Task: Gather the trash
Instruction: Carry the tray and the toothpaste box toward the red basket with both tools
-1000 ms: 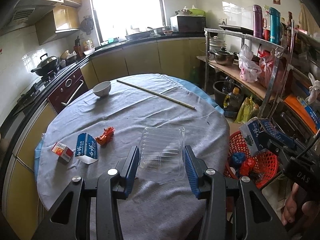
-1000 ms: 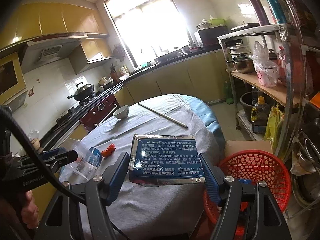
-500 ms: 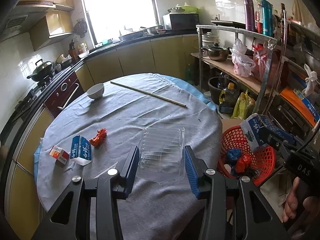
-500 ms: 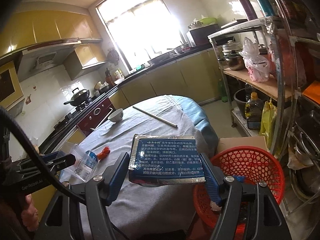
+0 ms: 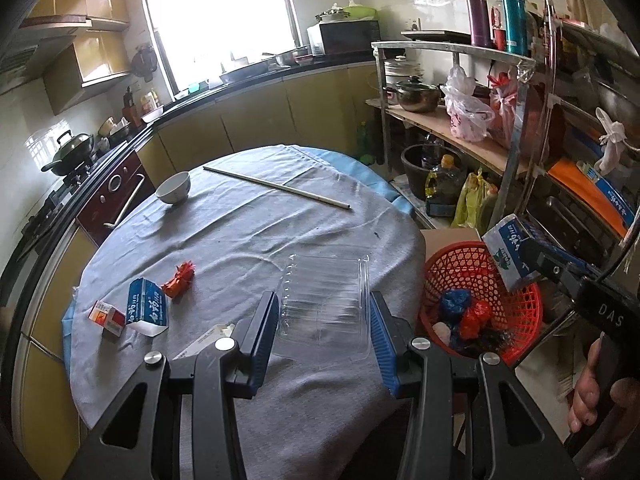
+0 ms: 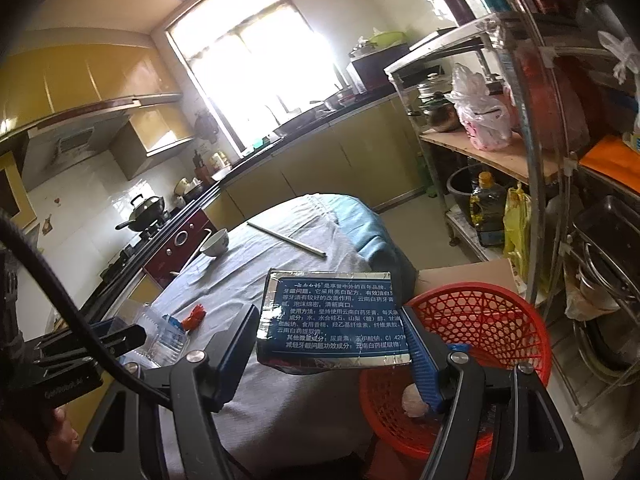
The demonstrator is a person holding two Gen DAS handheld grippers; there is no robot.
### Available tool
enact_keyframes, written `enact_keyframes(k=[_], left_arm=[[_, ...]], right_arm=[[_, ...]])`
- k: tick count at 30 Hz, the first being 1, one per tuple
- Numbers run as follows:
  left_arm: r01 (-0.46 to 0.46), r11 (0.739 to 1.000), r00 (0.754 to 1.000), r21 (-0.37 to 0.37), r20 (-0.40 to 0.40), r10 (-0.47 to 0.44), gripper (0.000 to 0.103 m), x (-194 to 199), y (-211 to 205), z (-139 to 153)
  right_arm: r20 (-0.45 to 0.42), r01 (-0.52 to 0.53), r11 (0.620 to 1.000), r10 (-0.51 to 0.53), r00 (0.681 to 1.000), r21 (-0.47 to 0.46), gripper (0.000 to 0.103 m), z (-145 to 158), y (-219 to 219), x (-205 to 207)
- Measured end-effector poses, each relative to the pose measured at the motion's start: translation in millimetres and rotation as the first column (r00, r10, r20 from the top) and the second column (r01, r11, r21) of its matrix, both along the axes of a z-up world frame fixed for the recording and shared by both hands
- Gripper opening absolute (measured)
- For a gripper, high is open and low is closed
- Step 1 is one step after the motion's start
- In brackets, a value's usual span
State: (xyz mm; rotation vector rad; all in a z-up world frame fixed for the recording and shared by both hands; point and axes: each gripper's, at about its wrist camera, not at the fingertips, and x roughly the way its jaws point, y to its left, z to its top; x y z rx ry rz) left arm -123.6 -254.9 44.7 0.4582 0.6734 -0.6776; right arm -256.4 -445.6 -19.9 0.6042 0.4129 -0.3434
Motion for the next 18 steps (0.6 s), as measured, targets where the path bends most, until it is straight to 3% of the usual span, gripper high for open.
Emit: enact_keyframes(k=[18], left_arm=[[0.07, 0.998, 0.997, -0.004, -0.017, -0.07, 0.047, -12.3, -21.4, -3.9]], right_arm=[[-0.001, 0.065, 0.997, -0.065, 0.998, 0.045, 0.073, -8.3, -26.9, -20.0]])
